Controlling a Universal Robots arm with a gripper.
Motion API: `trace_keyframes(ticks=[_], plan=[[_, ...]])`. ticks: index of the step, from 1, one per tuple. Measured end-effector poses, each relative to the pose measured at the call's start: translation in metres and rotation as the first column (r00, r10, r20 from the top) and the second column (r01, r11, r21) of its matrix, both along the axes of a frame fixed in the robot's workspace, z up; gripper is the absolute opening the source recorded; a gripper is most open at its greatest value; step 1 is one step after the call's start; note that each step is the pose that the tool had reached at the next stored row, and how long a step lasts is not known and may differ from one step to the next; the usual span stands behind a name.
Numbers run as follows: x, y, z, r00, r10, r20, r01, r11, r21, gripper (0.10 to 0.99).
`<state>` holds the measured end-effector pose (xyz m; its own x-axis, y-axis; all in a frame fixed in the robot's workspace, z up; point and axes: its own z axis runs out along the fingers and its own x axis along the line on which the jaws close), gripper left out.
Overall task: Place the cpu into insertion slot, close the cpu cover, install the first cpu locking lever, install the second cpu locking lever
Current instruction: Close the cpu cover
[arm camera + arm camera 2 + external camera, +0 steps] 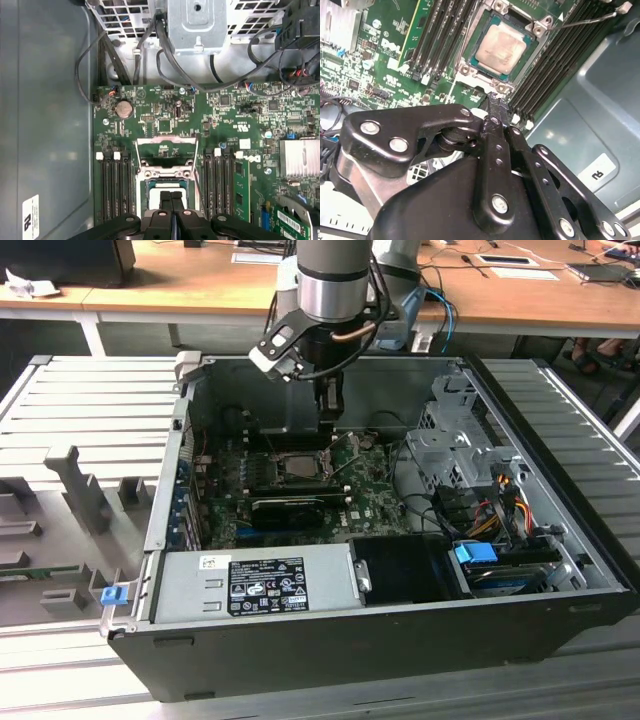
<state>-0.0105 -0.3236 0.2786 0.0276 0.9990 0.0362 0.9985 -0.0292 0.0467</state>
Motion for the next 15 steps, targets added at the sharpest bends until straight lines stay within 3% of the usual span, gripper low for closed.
trace_keyframes(ticks=[6,11,13,15], plan=[[0.0263,0.0001,0.0,1.0,0.0,-0.0025,0.0,1.0,0.0,0.106],[0.0394,0.0007,0.0001,1.0,0.0,-0.003,0.0,1.0,0.0,0.106],[0.0517,0.0009,-0.0001,1.0,0.0,-0.0036,0.0,1.0,0.0,0.106],[0.0561,0.0009,-0.0001,1.0,0.001,-0.0039,-0.001,1.0,0.0,0.106]])
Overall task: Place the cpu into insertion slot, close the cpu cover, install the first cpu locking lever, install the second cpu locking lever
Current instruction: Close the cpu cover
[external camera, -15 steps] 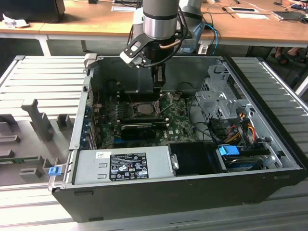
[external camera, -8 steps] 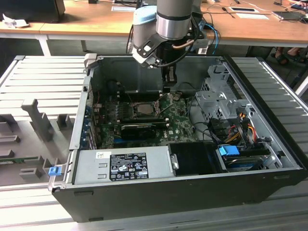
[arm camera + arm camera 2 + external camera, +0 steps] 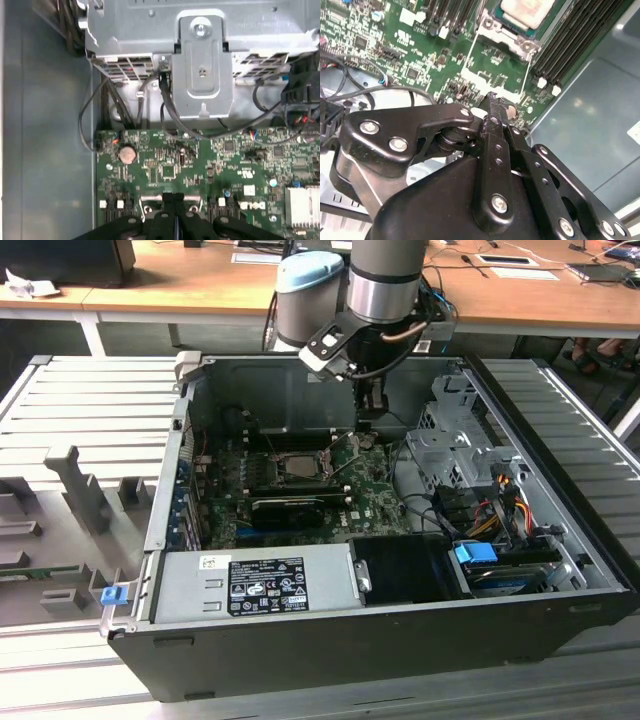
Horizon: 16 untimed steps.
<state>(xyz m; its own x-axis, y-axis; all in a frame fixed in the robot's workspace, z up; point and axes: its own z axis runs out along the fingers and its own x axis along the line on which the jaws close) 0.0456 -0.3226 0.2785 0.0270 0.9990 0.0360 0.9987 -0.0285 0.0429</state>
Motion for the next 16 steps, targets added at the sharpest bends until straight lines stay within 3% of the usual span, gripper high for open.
trace_keyframes(ticks=[2,7,10,14,16], plan=[[0.0076,0.0001,-0.0003,1.0,0.001,-0.0012,-0.001,1.0,0.0,0.106],[0.0112,0.0001,-0.0076,1.0,0.007,-0.0029,-0.007,1.0,0.0,0.106],[0.0129,0.0001,-0.0148,0.9996,0.025,-0.0101,-0.025,0.9997,0.0,0.106],[0.0139,0.0001,-0.0235,0.9942,0.107,-0.0119,-0.107,0.9943,0.0,0.106],[0.015,0.0002,-0.0265,0.9935,0.113,-0.0158,-0.113,0.9936,0.001,0.106]])
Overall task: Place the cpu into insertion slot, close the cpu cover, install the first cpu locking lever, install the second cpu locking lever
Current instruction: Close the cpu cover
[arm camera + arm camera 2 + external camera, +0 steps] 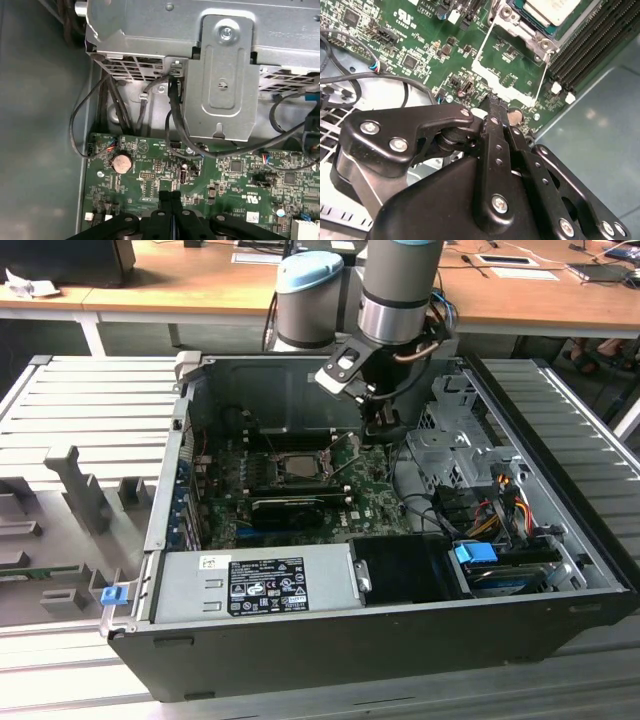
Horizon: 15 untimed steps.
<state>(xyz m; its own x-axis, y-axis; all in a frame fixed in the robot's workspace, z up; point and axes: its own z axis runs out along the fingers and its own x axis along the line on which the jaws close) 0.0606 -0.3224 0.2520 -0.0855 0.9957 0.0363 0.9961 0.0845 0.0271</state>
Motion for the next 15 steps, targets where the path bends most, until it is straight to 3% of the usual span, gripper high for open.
trace_keyframes(ticks=[2,4,6,9,11,12,13,14,15], plan=[[0.0026,0.0,-0.0008,1.0,0.0,-0.0081,0.0,1.0,0.0,0.106],[0.0057,0.0,0.0042,0.9999,0.0,-0.0168,0.0,1.0,0.001,0.106],[0.0102,0.0,0.002,0.9995,0.0,-0.0306,0.0,1.0,0.0,0.106],[0.0112,0.0,-0.0058,0.9991,0.0,-0.0435,0.0,1.0,0.0,0.106],[0.0112,-0.0001,-0.0056,0.9982,0.0,-0.0605,0.0,1.0,0.0,0.106],[0.0111,0.0,-0.0038,0.9971,0.0,-0.0759,0.0,1.0,0.0,0.106],[0.0109,0.0,-0.0022,0.9966,0.0,-0.0829,0.0,1.0,0.0,0.106],[0.0103,0.0,-0.0015,0.9963,0.0,-0.0861,0.0,1.0,0.0,0.106],[0.0089,0.0001,-0.0016,0.9963,0.0,-0.0861,0.0,1.0,0.0,0.106]])
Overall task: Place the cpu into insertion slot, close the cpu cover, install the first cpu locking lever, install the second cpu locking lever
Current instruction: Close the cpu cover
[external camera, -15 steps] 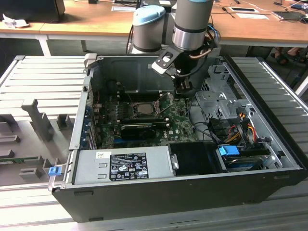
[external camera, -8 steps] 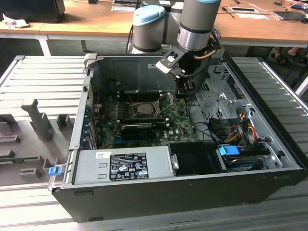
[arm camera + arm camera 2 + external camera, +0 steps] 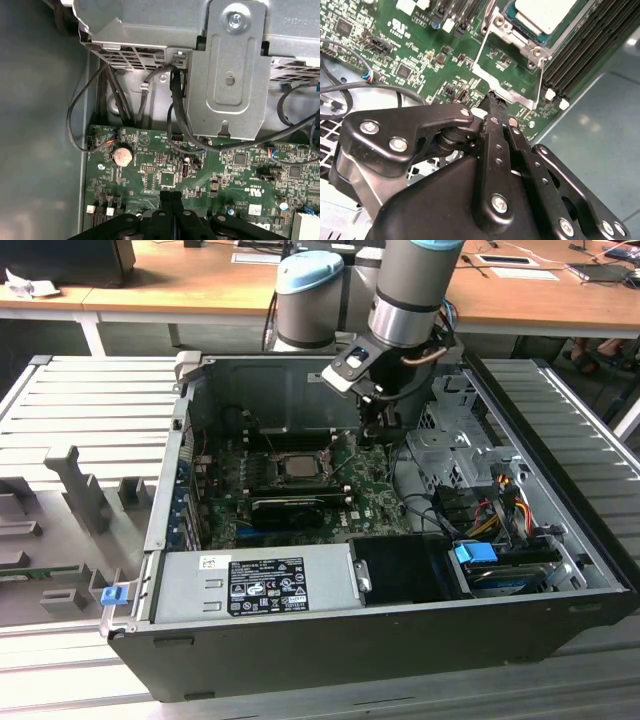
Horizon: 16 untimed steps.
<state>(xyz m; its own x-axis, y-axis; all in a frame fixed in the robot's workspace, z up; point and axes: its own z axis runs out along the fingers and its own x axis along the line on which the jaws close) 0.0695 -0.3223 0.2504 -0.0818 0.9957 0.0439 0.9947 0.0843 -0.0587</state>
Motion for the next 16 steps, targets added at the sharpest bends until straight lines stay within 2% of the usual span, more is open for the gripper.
trace_keyframes(ticks=[2,4,5,7,8,9,11,16], plan=[[-0.0061,-0.0001,0.0001,1.0,0.0,-0.0001,0.0,1.0,0.0,0.106],[-0.0201,-0.0001,0.0001,1.0,0.0,0.0003,0.0,1.0,0.0,0.106],[-0.027,-0.0001,0.0001,1.0,0.0,0.003,0.0,1.0,0.0,0.106],[-0.0311,-0.0001,0.0001,0.9999,0.001,0.0127,-0.001,1.0,0.0,0.106],[-0.0346,-0.0001,-0.0002,0.9998,0.0,0.0213,0.0,1.0,0.001,0.106],[-0.0412,-0.0001,-0.0008,0.9996,0.001,0.0271,-0.001,1.0,0.001,0.106],[-0.0501,-0.0001,-0.0018,0.9996,0.0,0.0298,0.0,1.0,0.0,0.106],[-0.0623,-0.0001,-0.0056,0.9995,0.0,0.0321,0.0,1.0,0.0,0.106]])
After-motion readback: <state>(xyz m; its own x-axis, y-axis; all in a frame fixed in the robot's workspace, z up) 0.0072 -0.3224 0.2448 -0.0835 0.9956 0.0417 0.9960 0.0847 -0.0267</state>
